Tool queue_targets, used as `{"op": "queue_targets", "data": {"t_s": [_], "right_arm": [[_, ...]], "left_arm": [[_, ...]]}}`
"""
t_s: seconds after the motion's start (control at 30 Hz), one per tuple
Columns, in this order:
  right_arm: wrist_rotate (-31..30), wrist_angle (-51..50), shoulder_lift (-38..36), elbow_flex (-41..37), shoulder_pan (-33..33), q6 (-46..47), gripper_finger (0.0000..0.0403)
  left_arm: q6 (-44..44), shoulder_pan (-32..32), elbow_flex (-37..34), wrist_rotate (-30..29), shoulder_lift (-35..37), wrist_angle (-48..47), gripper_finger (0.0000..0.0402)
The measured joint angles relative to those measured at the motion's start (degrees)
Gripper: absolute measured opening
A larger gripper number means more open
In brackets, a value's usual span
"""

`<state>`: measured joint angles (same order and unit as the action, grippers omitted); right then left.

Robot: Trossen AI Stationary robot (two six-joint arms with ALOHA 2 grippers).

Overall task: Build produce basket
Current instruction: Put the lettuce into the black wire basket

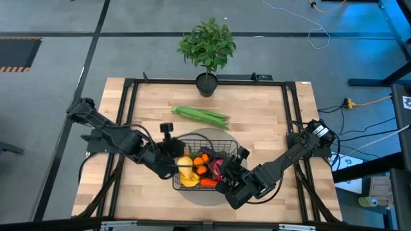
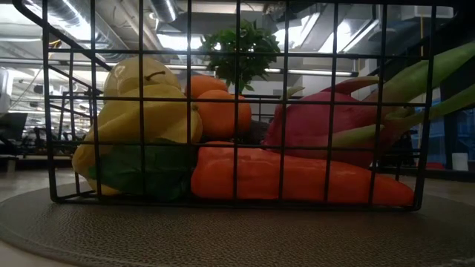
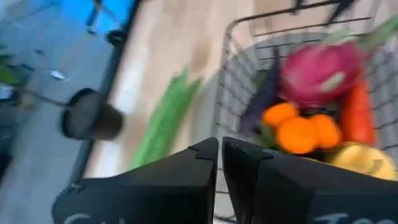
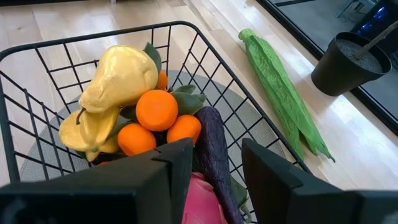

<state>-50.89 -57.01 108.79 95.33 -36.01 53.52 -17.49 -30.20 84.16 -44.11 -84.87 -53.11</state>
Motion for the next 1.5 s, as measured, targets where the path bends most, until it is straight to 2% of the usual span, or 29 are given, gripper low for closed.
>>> {"op": "queue_targets", "data": {"t_s": [0.1, 0.2, 0.4, 0.53, 0.6, 0.7, 0.87, 1.0, 1.07, 1.23, 1.3, 1.37, 1.5], "right_arm": [[0.00, -0.02, 0.00, 0.00, 0.00, 0.00, 0.0136], [-0.02, -0.02, 0.00, 0.00, 0.00, 0.00, 0.0136], [-0.02, 0.03, 0.00, 0.00, 0.00, 0.00, 0.0136], [-0.02, 0.08, 0.00, 0.00, 0.00, 0.00, 0.0136], [-0.01, -0.05, 0.00, 0.00, 0.00, 0.00, 0.0136], [0.00, -0.62, 0.00, 0.00, -0.02, 0.00, 0.0136], [0.02, -0.66, 0.00, 0.00, -0.02, 0.02, 0.0136], [0.02, -0.11, -0.02, 0.00, -0.02, 0.26, 0.0136], [0.00, 0.23, -0.02, 0.02, -0.02, 0.28, 0.0136], [0.01, 0.78, -0.04, 0.02, -0.02, 0.33, 0.0136], [0.00, 0.99, -0.04, 0.02, -0.02, 0.37, 0.0136], [0.00, 1.05, -0.04, 0.02, -0.02, 0.39, 0.0136], [-0.01, 1.22, -0.04, 0.02, -0.02, 0.42, 0.0136]], "left_arm": [[0.21, 1.69, 0.00, -0.27, 2.62, -3.53, 0.0008], [0.08, 6.20, 0.00, 4.33, 5.57, -7.14, 0.0001], [0.13, 19.17, 0.02, 9.18, 9.96, -12.03, 0.0002], [-0.11, 28.29, -0.82, 10.30, 10.05, -14.64, 0.0002], [-0.47, 31.64, -1.33, 13.61, 10.05, -17.65, 0.0003], [-1.98, 33.82, -2.22, 18.17, 10.77, -23.21, 0.0002], [-4.94, 32.21, -5.83, 19.00, 18.50, -23.09, 0.0002], [-5.36, 28.87, -12.95, 18.81, 30.06, -12.99, 0.0001], [-4.54, 27.36, -18.44, 18.78, 36.36, -4.35, 0.0001], [-1.55, 24.56, -35.57, 18.78, 53.38, 16.14, 0.0001], [-1.52, 24.02, -42.08, 18.73, 59.49, 21.23, 0.0002], [-0.88, 23.60, -47.71, 19.41, 63.73, 28.73, 0.0002], [3.10, 23.09, -56.81, 24.42, 70.66, 38.71, 0.0001]]}}
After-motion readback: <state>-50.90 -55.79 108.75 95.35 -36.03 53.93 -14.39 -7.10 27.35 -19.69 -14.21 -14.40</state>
